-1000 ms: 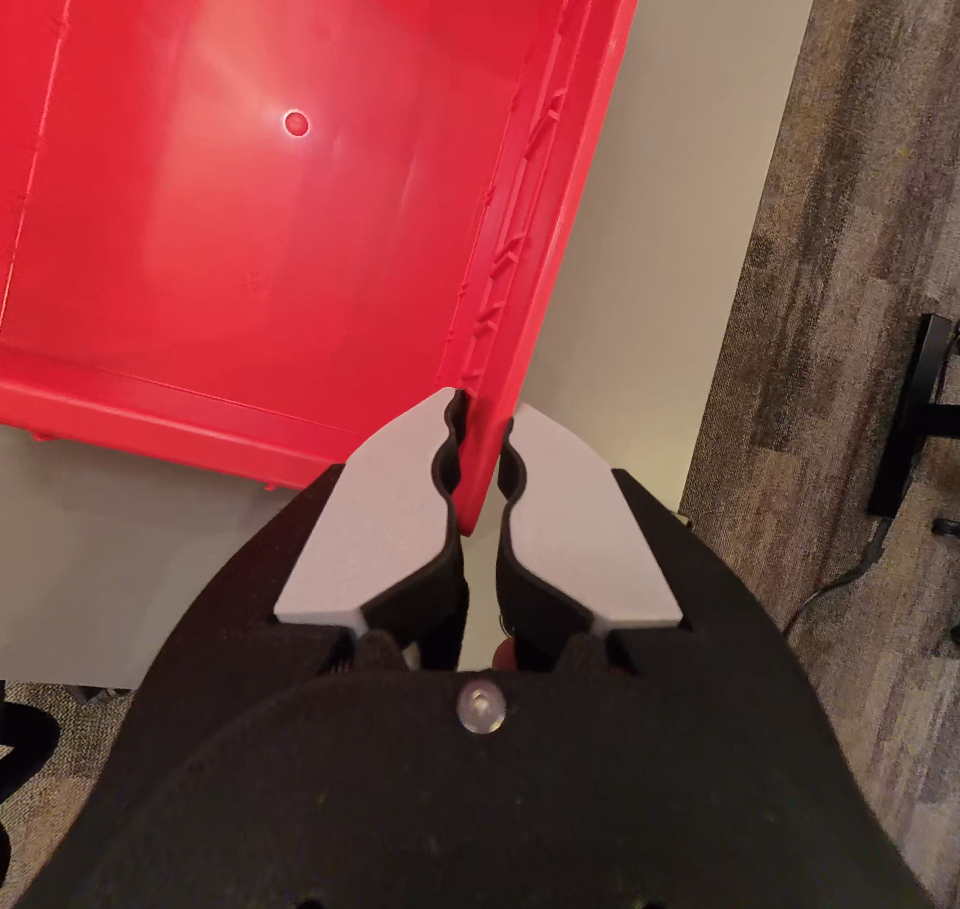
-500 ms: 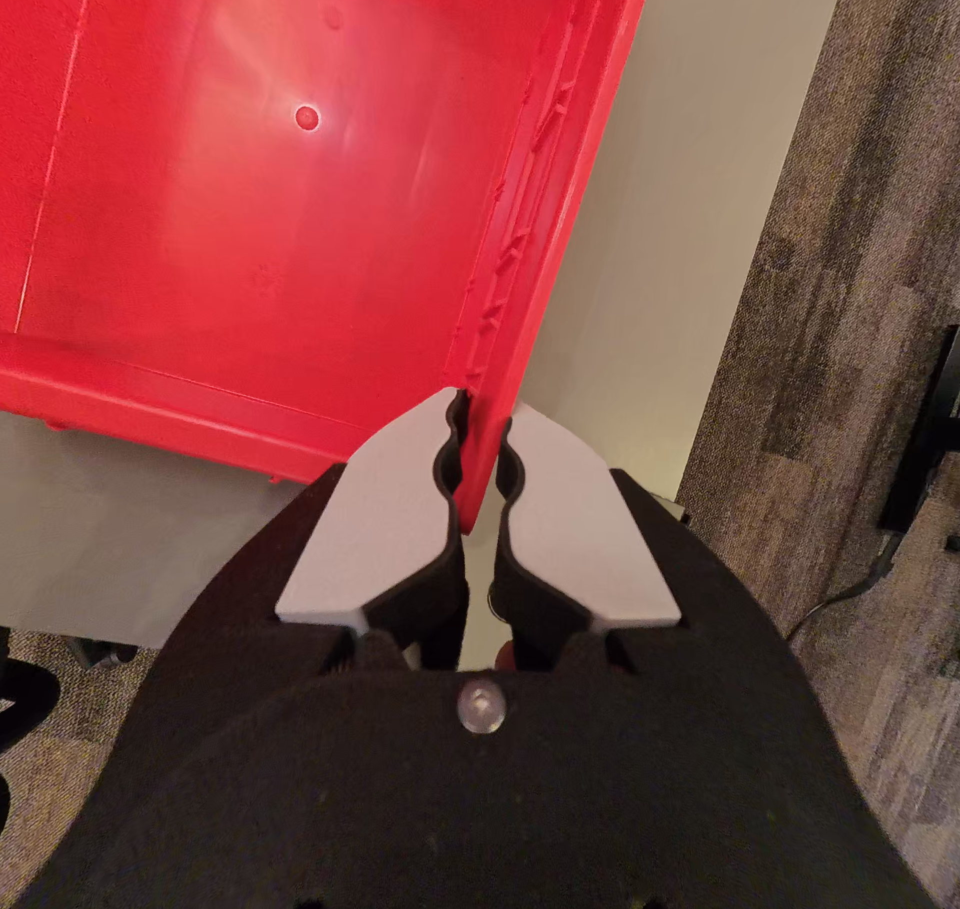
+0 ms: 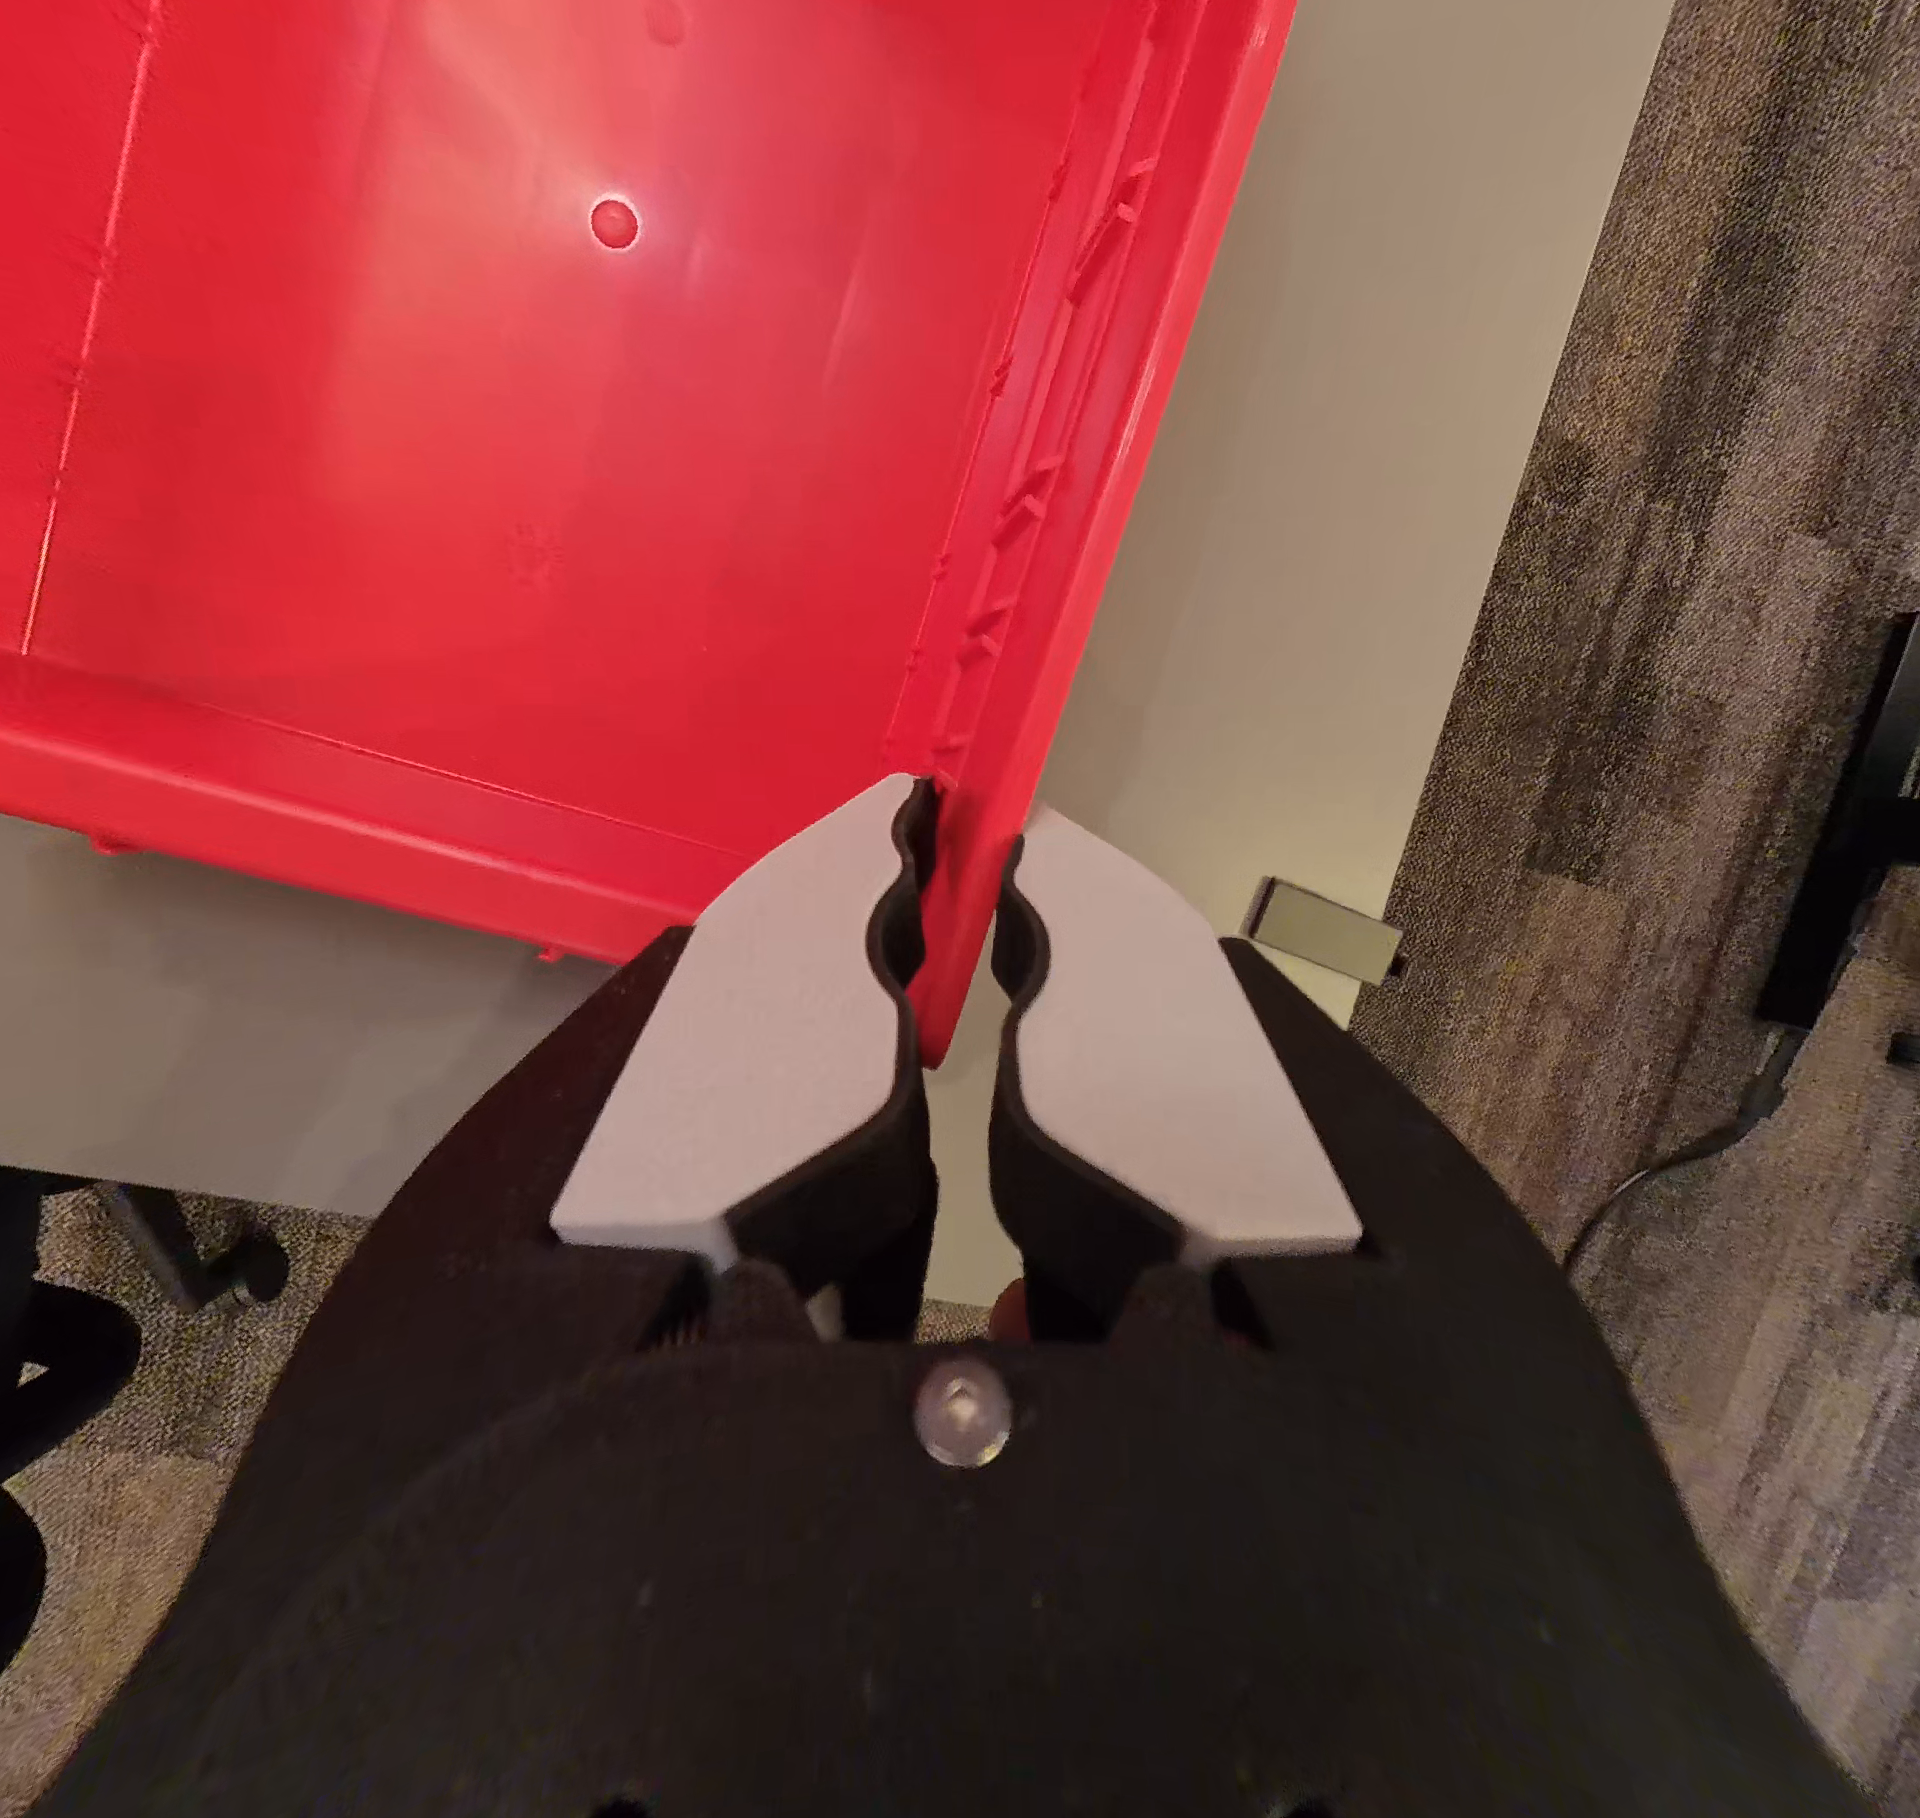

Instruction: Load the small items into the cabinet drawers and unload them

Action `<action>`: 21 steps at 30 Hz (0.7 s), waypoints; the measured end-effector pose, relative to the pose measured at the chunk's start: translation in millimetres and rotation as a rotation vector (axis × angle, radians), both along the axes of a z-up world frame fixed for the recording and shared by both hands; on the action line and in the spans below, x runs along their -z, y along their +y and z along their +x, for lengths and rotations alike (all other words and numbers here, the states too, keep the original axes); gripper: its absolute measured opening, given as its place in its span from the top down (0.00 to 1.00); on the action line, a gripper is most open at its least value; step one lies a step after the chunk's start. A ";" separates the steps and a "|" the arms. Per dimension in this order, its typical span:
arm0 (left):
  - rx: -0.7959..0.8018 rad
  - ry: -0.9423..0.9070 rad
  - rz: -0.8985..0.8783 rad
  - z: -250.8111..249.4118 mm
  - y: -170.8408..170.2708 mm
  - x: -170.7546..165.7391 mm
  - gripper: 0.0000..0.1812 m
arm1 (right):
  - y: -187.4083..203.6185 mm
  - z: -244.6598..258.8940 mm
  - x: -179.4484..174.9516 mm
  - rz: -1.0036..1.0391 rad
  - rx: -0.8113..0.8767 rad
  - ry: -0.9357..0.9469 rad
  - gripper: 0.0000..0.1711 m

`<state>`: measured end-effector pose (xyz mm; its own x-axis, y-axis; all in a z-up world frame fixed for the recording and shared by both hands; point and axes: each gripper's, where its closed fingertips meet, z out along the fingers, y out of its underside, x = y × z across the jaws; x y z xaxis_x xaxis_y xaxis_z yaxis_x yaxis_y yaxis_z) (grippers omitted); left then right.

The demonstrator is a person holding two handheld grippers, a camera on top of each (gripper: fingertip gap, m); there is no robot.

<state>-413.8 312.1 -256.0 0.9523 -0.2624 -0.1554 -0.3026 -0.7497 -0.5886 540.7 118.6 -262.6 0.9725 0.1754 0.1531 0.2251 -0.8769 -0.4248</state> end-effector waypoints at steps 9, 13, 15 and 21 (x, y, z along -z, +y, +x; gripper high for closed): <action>0.005 -0.002 0.032 3.9 -0.6 -0.4 0.95 | -1.1 -2.0 -1.9 0.027 0.004 -0.022 0.85; 0.008 0.037 0.088 6.6 1.7 -8.5 0.81 | 3.5 -5.4 -13.1 0.073 0.011 -0.062 0.75; 0.003 0.019 0.134 10.9 4.0 -20.5 0.78 | 5.6 -7.7 -21.7 0.092 0.013 -0.090 0.74; 0.028 -0.004 0.286 32.4 9.8 -61.1 0.77 | 26.1 -36.5 -63.2 0.218 -0.040 -0.175 0.73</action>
